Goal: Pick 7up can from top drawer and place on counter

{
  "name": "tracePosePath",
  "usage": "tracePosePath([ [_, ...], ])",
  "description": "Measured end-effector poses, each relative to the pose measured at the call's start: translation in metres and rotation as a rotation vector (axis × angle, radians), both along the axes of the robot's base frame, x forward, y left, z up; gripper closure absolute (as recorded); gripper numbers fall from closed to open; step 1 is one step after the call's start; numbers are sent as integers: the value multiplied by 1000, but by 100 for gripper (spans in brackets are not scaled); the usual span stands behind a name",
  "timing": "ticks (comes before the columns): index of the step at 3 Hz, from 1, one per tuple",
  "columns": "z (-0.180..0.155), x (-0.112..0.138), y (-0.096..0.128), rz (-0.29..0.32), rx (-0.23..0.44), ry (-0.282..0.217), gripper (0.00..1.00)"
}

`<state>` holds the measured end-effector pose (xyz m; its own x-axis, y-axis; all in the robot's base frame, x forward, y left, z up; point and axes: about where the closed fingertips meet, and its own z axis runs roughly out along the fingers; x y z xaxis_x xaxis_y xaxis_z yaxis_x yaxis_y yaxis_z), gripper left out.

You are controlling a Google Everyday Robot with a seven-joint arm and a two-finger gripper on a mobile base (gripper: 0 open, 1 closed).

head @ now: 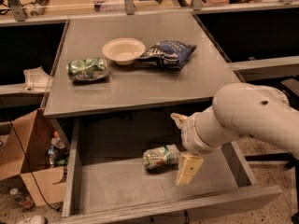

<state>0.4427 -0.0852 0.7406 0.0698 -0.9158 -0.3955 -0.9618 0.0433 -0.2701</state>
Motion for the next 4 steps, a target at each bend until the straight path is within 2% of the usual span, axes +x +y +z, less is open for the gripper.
tracePosePath([
  [1, 0, 0, 0, 0, 0, 0, 0],
  [2, -20, 19, 12, -23, 35, -11, 0],
  [3, -20, 19, 12, -23, 35, -11, 0],
  [4, -50, 14, 30, 14, 60, 22, 0],
])
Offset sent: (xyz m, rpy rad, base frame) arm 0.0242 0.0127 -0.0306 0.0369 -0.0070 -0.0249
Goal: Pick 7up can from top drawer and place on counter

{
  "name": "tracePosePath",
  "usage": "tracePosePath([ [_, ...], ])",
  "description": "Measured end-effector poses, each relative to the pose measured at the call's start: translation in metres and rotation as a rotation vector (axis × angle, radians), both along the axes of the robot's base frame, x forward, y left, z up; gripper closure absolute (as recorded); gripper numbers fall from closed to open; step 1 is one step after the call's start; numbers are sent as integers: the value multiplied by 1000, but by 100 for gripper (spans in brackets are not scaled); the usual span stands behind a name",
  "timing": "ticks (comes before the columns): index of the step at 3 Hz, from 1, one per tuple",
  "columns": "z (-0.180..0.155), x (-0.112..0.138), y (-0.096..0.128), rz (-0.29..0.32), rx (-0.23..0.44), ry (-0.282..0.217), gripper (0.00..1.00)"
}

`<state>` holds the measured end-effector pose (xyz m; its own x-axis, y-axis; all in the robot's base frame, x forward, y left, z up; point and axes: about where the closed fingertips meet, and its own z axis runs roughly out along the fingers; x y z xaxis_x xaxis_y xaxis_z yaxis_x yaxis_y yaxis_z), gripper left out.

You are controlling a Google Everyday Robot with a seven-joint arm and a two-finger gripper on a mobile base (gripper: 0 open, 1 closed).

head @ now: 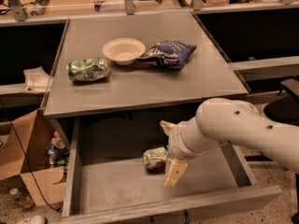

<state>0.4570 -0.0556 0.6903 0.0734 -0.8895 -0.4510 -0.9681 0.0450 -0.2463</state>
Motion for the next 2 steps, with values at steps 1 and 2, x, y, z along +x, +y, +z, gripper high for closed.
tracePosePath([
  [1, 0, 0, 0, 0, 0, 0, 0],
  [2, -24, 25, 6, -4, 31, 17, 0],
])
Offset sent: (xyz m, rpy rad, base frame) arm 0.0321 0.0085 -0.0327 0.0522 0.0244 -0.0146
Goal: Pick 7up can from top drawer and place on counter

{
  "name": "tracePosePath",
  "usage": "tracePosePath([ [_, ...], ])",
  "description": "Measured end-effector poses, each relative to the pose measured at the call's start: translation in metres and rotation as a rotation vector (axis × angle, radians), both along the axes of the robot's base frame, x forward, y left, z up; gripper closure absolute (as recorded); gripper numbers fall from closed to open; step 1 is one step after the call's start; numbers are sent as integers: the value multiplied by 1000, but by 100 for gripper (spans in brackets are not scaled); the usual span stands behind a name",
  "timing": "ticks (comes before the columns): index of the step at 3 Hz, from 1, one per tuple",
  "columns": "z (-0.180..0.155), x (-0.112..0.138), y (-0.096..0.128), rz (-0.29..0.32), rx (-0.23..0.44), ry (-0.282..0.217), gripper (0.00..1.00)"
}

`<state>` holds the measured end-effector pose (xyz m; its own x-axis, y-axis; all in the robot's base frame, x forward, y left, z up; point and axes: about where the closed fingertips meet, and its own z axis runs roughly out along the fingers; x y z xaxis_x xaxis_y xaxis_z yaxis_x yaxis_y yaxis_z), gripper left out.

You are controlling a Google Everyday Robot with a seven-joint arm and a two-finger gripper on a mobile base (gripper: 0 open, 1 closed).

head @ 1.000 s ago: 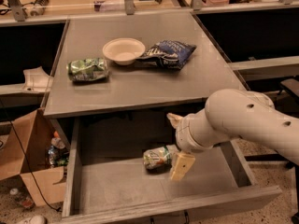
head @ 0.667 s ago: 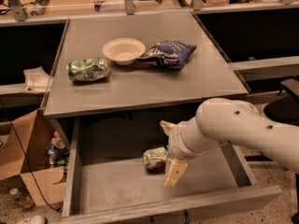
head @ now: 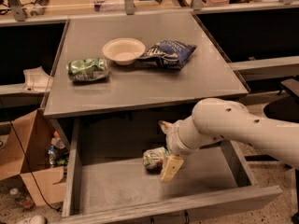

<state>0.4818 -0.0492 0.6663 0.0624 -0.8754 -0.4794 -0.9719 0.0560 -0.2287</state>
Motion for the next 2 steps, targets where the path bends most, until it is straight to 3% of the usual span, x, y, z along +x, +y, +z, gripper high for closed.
tracePosePath([
  [2, -15, 1, 2, 5, -5, 20, 0],
])
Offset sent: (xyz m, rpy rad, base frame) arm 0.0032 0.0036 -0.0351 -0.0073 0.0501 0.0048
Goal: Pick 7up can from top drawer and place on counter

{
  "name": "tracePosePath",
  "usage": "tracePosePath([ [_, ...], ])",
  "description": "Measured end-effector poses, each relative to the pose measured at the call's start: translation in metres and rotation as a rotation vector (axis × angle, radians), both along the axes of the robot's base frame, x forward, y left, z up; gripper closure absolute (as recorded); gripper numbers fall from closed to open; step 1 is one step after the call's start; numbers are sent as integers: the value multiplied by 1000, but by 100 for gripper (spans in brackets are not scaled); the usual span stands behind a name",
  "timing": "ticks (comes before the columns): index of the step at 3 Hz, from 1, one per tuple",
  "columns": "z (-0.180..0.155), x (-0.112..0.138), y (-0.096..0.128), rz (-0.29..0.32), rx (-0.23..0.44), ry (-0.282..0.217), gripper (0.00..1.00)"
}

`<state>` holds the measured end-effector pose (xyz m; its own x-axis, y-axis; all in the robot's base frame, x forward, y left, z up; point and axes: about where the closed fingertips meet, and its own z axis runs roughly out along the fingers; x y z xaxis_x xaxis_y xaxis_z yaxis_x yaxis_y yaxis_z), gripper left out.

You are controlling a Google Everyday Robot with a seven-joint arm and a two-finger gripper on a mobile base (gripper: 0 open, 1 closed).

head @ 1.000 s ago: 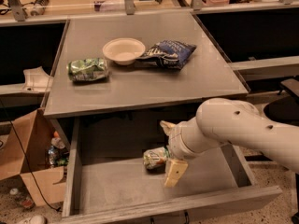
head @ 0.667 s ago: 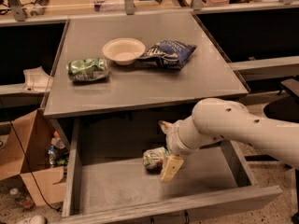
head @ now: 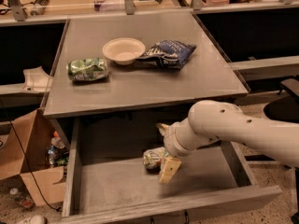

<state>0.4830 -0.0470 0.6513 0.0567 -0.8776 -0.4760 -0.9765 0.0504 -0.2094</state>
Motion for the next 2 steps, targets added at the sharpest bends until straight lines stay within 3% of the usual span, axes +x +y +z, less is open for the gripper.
tracePosePath([
  [2, -22, 0, 9, 18, 5, 38, 0],
])
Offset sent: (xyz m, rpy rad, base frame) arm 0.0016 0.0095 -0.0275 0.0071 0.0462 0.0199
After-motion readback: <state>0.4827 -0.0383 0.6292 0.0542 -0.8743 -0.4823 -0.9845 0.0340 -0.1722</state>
